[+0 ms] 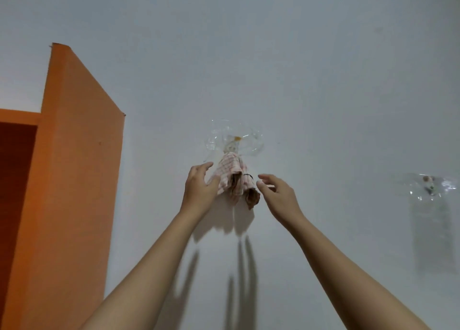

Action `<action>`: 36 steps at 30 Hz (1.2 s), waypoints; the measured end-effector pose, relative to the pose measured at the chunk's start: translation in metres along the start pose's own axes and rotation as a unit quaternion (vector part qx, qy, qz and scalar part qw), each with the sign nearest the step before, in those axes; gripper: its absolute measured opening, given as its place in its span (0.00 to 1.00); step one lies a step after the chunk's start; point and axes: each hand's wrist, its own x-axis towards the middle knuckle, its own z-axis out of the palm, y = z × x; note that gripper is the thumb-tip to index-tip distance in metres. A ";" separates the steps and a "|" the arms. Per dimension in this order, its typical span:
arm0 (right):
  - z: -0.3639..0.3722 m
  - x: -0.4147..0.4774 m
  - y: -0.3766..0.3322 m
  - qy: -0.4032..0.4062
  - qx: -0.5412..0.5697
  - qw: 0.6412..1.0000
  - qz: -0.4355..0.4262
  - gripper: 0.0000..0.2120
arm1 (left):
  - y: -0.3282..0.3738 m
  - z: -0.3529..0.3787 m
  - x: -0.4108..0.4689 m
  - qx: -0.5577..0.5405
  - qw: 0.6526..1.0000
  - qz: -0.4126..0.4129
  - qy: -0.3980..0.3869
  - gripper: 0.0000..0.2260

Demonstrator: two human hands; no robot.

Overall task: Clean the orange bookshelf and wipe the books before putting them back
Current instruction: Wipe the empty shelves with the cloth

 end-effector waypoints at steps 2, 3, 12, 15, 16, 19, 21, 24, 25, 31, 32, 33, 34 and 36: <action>0.011 0.025 0.000 0.007 0.006 1.000 -0.012 0.15 | -0.004 0.009 0.021 -0.006 1.000 0.019 -0.003 0.17; 0.016 0.036 0.001 0.011 0.009 1.000 -0.014 0.16 | -0.007 0.013 0.030 -0.008 1.000 0.027 -0.003 0.17; 0.050 0.093 0.026 -0.023 0.160 0.987 0.021 0.15 | -0.031 0.044 0.056 -0.024 0.994 0.108 -0.016 0.15; 0.056 0.096 0.028 -0.004 0.165 0.986 -0.013 0.10 | -0.033 0.045 0.062 -0.012 0.992 0.121 -0.012 0.16; 0.056 0.097 0.026 0.005 0.168 0.985 -0.025 0.08 | -0.034 0.044 0.063 -0.004 0.993 0.121 -0.017 0.16; 0.046 0.103 0.016 0.026 0.163 0.984 -0.060 0.07 | -0.031 0.041 0.069 -0.007 0.995 0.099 -0.031 0.15; 0.034 0.106 0.006 0.021 0.152 0.985 -0.085 0.07 | -0.025 0.039 0.067 -0.024 0.996 0.072 -0.040 0.13; 0.022 0.108 -0.008 0.014 0.147 0.982 -0.115 0.05 | -0.007 0.031 0.059 -0.042 0.996 0.051 -0.058 0.12; 0.019 0.108 -0.012 0.012 0.157 0.980 -0.121 0.06 | 0.000 0.027 0.057 -0.038 0.996 0.049 -0.062 0.13; -0.006 0.086 -0.031 -0.058 0.196 0.968 -0.147 0.08 | 0.042 0.005 0.033 -0.060 0.998 0.008 -0.026 0.15; -0.011 0.079 -0.030 -0.076 0.203 0.964 -0.153 0.08 | 0.048 0.002 0.023 -0.062 0.998 0.005 -0.025 0.14; -0.015 0.070 -0.029 -0.096 0.212 0.960 -0.157 0.08 | 0.053 -0.001 0.011 -0.061 0.998 0.002 -0.025 0.14; -0.018 0.061 -0.027 -0.117 0.223 0.955 -0.157 0.08 | 0.058 -0.004 -0.003 -0.060 0.998 -0.005 -0.026 0.14; -0.022 0.038 -0.021 -0.160 0.237 0.947 -0.149 0.08 | 0.063 -0.011 -0.033 -0.054 0.998 -0.030 -0.029 0.14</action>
